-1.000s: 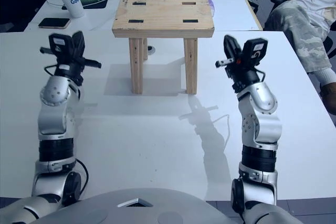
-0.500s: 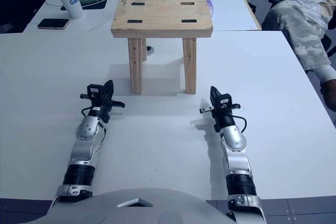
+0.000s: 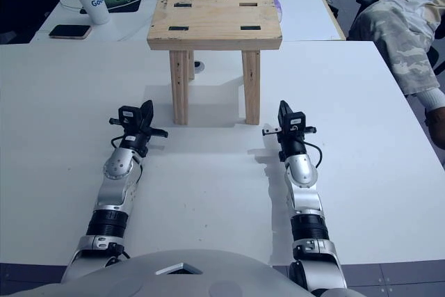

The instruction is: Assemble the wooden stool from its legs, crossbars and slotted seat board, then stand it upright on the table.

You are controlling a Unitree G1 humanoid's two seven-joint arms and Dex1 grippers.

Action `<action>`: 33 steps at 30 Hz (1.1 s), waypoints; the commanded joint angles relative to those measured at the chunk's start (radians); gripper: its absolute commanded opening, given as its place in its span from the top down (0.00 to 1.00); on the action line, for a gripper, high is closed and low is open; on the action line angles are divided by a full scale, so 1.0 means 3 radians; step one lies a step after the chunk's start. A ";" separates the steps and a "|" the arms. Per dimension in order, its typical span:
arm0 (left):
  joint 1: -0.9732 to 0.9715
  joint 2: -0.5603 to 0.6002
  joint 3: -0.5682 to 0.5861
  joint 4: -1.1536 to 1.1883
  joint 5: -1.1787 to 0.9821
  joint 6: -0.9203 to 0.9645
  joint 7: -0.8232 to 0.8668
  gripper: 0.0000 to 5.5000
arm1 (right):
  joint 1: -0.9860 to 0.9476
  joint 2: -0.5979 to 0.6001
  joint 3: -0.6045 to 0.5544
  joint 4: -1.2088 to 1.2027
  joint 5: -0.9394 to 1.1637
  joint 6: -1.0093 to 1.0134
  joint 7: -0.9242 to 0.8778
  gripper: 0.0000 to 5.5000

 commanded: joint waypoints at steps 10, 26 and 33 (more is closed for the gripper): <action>-0.0098 -0.0046 -0.0059 0.0097 0.0085 -0.0133 0.0080 1.00 | -0.0157 -0.0031 -0.0077 0.0126 0.0099 0.0007 0.0057 1.00; -0.0095 -0.0025 -0.0060 0.0082 0.0118 -0.0131 0.0057 1.00 | -0.0185 -0.0006 -0.0078 0.0114 0.0127 0.0046 0.0032 1.00; -0.0093 -0.0020 -0.0056 0.0086 0.0130 -0.0125 0.0067 1.00 | -0.0205 -0.0015 -0.0067 0.0126 0.0127 0.0062 0.0047 1.00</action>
